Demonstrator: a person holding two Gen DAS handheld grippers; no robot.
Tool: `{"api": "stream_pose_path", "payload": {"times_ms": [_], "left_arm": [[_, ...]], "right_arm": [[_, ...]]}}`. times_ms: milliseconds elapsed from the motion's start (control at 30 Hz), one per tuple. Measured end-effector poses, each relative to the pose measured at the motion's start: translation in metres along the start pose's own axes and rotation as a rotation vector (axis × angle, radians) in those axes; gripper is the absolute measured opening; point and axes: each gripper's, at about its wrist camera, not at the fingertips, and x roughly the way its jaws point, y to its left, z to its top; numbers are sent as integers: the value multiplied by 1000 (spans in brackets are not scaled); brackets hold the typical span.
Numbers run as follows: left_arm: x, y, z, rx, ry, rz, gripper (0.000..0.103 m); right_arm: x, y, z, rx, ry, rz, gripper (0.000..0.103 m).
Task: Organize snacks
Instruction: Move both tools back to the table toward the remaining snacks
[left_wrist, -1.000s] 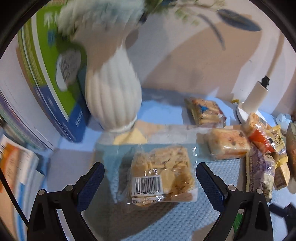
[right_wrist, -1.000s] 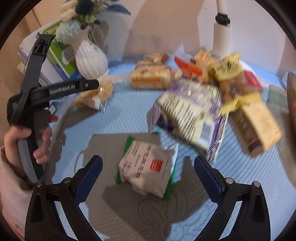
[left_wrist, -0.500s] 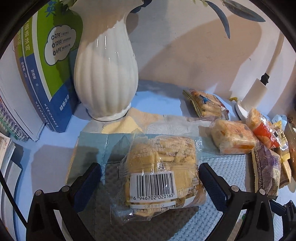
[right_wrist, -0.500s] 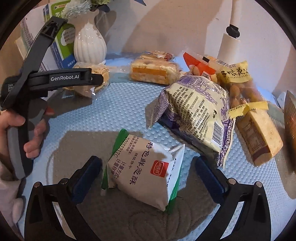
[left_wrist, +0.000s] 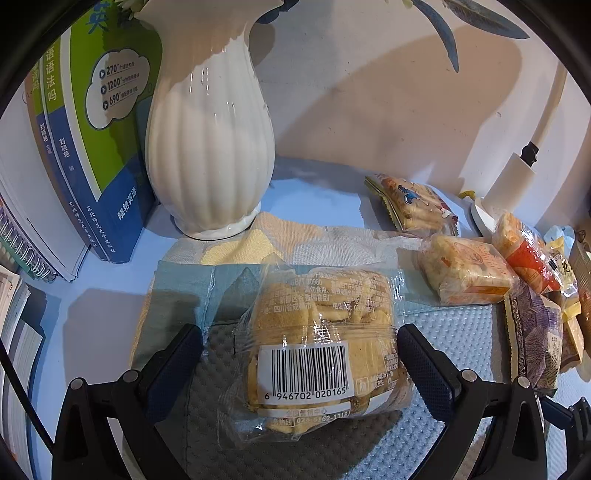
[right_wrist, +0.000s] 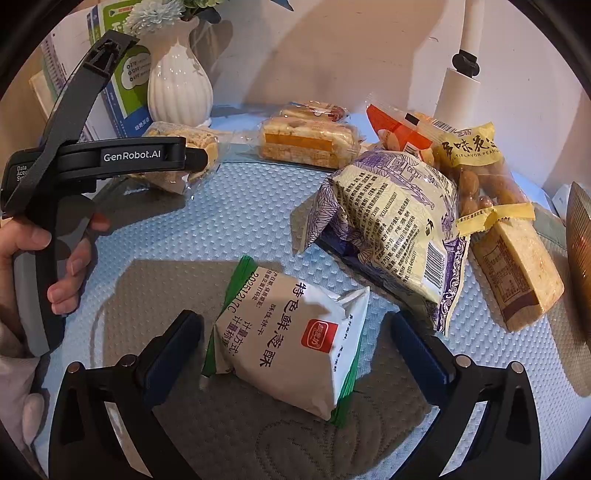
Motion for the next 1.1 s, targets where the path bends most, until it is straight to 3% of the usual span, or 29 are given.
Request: {"api": "stream_pose_path", "payload": {"times_ms": [1100], "left_arm": [[1,-1,0,2,2,2,103]], "right_arm": [[-1,-1,0,-2,3,7,103]]}}
